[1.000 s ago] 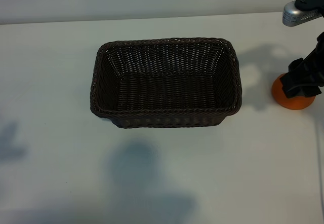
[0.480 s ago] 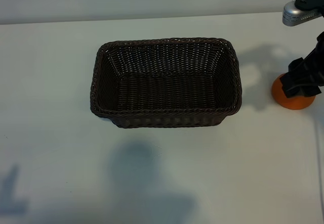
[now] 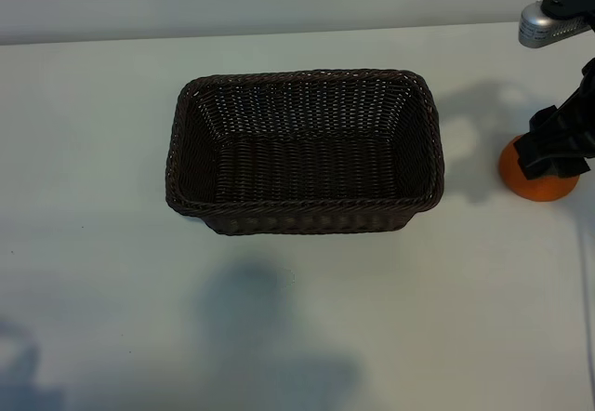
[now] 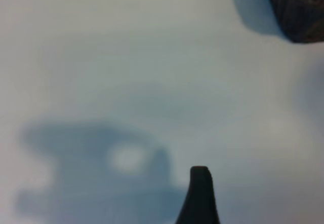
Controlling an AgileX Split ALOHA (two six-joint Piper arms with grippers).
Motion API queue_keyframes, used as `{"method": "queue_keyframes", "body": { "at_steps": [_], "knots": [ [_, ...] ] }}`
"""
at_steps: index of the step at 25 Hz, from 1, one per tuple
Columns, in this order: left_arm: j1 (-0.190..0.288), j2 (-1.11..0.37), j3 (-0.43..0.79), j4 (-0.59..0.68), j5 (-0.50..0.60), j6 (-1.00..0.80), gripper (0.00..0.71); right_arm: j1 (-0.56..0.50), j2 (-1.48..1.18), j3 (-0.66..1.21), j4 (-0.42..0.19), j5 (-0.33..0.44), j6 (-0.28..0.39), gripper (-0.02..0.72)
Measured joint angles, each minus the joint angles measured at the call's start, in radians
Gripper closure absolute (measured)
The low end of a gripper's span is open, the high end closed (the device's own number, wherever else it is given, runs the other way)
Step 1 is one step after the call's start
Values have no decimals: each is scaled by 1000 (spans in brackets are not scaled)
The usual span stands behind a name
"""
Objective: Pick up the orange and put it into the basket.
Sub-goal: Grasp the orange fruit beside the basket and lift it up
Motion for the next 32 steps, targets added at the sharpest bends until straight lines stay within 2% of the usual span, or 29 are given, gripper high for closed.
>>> {"method": "queue_keyframes", "body": {
  "at_steps": [11, 20, 32],
  "knots": [
    [-1, -14, 8, 21, 6, -7, 114, 0, 0, 0, 0, 0, 0, 108],
    [-1, -14, 40, 21, -62, -8, 114, 0, 0, 0, 0, -8, 0, 108],
    [-1, -14, 42, 20, -69, -8, 114, 0, 0, 0, -1, -11, 0, 108]
  ]
}}
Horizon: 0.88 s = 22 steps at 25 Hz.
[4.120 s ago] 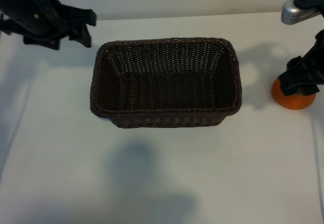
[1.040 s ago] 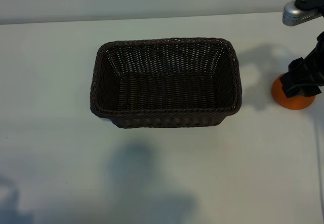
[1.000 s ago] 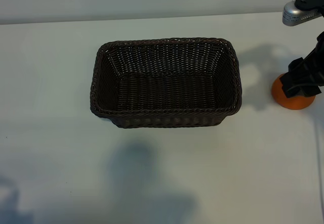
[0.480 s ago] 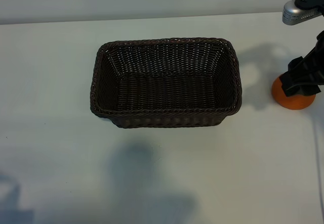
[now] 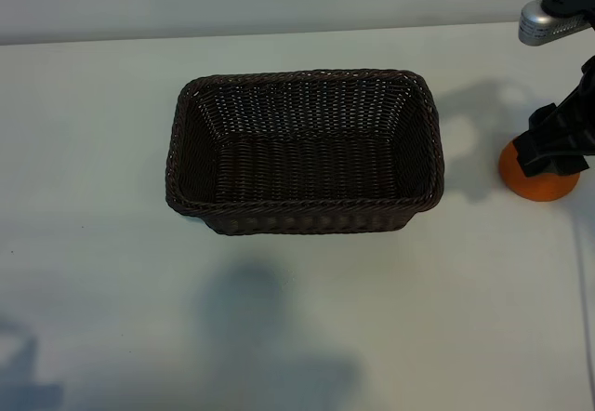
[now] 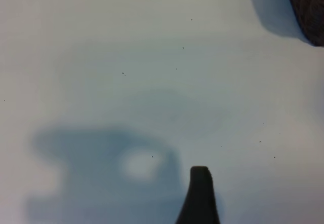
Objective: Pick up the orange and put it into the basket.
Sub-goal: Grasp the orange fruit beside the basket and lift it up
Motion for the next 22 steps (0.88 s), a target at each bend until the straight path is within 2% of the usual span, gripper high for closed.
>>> {"method": "queue_keyframes", "body": {
  "at_steps": [5, 10, 16, 22],
  "knots": [
    [0, -5, 0, 0, 0, 0, 114, 0, 0, 0, -1, -9, 0, 108],
    [0, -72, 0, 0, 0, 0, 115, 0, 2, 0, -23, -65, 17, 108],
    [0, -94, 0, -1, 0, 0, 115, 0, 56, 0, -133, -133, 148, 108],
    [0, -94, 0, -1, 0, 0, 115, 0, 188, 0, -246, -231, 243, 108]
  ]
}}
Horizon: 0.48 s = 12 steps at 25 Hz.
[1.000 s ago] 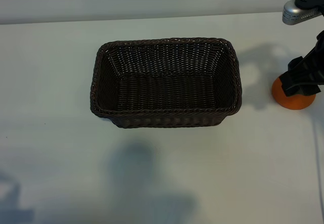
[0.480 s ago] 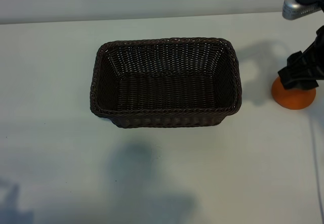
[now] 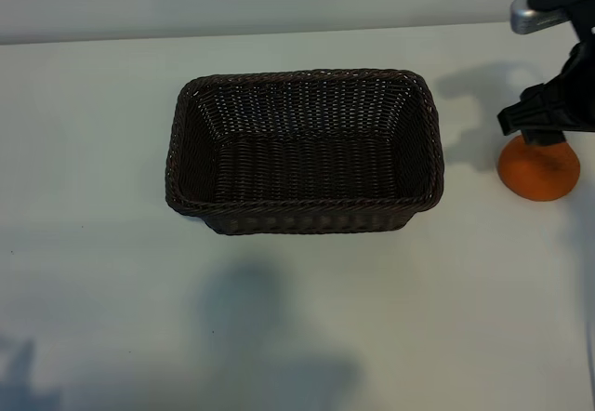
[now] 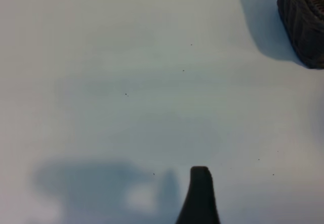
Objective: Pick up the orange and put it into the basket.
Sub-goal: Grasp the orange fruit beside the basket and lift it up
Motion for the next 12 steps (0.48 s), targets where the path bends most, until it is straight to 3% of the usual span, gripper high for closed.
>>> {"method": "queue_keyframes", "body": {
  "at_steps": [6, 12],
  "knots": [
    [0, 0, 0, 0, 0, 0, 115, 0, 110, 0, -69, -112, 105, 108],
    [0, 0, 0, 0, 0, -4, 115, -35, 191, -2, -89, -148, 153, 108]
  ]
}}
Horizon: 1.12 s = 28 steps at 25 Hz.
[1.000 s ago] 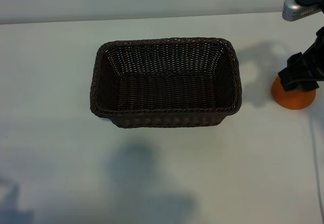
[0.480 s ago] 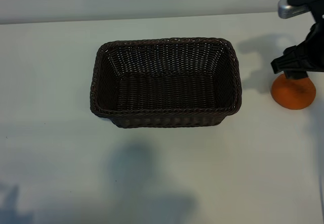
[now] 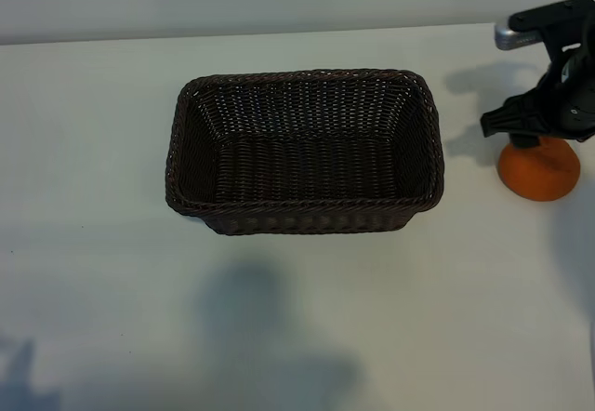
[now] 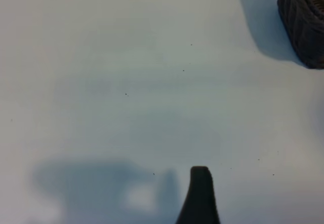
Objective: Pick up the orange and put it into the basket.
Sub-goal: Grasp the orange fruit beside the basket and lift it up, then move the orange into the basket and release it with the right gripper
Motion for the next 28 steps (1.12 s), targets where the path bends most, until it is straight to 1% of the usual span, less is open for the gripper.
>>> {"method": "queue_keyframes", "body": {
  "at_steps": [5, 14, 16, 18, 19, 20, 22, 23, 24, 25, 28],
  "knots": [
    [0, 0, 0, 0, 0, 0, 116, -44, 38, -26, 2, -7, -2, 108],
    [0, 0, 0, 0, 0, 0, 116, -47, 132, -39, 45, -16, -51, 108],
    [0, 0, 0, 0, 0, 0, 116, -47, 151, -39, 47, -16, -51, 128],
    [0, 0, 0, 0, 0, 0, 116, -47, 166, -41, 47, -16, -51, 190],
    [0, 0, 0, 0, 0, 0, 116, -47, 173, -42, 48, -16, -51, 245],
    [0, 0, 0, 0, 0, 0, 116, -47, 177, -43, 48, -15, -51, 303],
    [0, 0, 0, 0, 0, 0, 116, -47, 178, -46, 48, -12, -51, 477],
    [0, 0, 0, 0, 0, 0, 116, -47, 178, -48, 48, -9, -51, 545],
    [0, 0, 0, 0, 0, 0, 116, -47, 178, -48, 48, -8, -51, 589],
    [0, 0, 0, 0, 0, 0, 116, -47, 178, -49, 48, -7, -51, 611],
    [0, 0, 0, 0, 0, 0, 116, -47, 175, -49, 48, 3, -51, 611]
  ]
}}
